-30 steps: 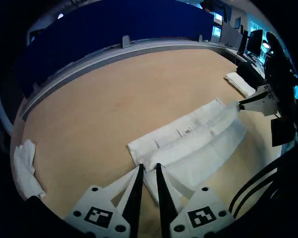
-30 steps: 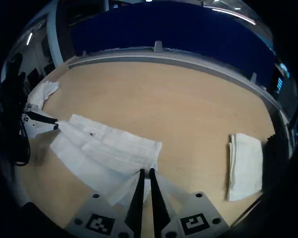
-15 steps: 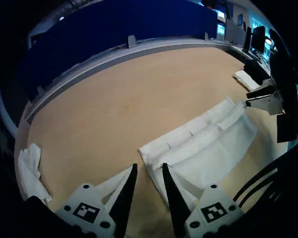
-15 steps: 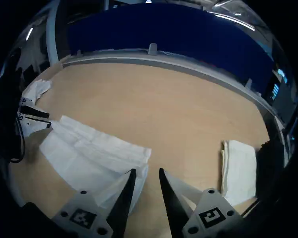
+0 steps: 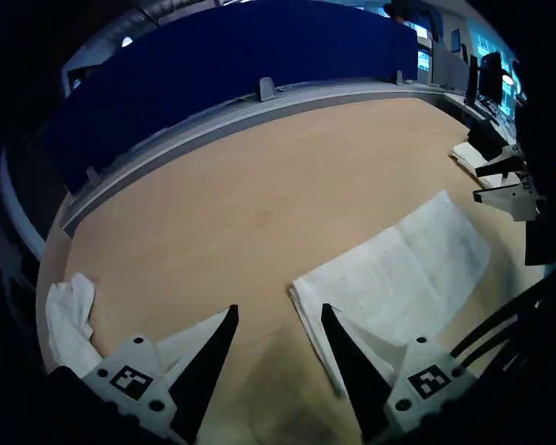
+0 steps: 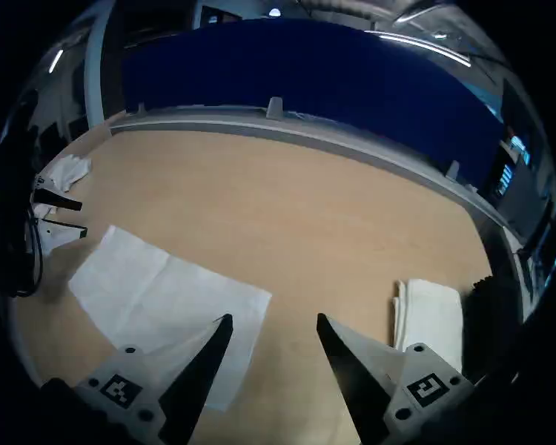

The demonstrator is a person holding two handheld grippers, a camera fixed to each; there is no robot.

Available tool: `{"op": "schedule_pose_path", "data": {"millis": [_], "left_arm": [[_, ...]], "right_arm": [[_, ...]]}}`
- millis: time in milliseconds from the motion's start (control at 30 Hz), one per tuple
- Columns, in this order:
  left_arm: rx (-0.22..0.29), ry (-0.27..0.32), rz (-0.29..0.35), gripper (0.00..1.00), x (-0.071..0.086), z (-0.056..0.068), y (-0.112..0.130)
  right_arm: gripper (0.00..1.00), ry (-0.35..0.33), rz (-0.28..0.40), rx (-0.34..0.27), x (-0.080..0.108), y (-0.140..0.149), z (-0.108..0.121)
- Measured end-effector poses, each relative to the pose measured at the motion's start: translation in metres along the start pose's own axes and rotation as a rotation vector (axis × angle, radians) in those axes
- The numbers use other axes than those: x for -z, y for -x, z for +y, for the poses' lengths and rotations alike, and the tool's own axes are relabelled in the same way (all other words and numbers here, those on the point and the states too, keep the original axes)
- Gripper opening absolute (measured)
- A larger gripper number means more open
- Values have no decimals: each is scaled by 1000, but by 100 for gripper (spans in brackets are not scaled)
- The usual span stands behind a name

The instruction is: Fold towel

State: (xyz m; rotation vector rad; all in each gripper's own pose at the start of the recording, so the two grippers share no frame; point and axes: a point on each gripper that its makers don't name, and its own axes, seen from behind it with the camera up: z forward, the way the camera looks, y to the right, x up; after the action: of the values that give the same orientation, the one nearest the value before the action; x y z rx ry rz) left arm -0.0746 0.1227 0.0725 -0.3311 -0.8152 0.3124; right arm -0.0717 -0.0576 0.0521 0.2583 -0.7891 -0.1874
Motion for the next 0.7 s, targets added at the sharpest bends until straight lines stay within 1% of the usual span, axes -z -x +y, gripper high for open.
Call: {"op": "schedule_pose_path", "data": {"millis": [200, 367, 533, 700], "left_arm": [[36, 4, 7, 82, 15, 0, 6], [67, -4, 17, 82, 32, -4, 16], [96, -22, 13, 82, 53, -8, 33], [125, -36, 7, 82, 74, -9, 55]], "right_arm": [[90, -7, 9, -17, 13, 5, -1], [90, -2, 12, -21, 28, 11, 1], [90, 2, 9, -14, 45, 20, 3], [90, -2, 0, 3, 63, 31, 2]]}}
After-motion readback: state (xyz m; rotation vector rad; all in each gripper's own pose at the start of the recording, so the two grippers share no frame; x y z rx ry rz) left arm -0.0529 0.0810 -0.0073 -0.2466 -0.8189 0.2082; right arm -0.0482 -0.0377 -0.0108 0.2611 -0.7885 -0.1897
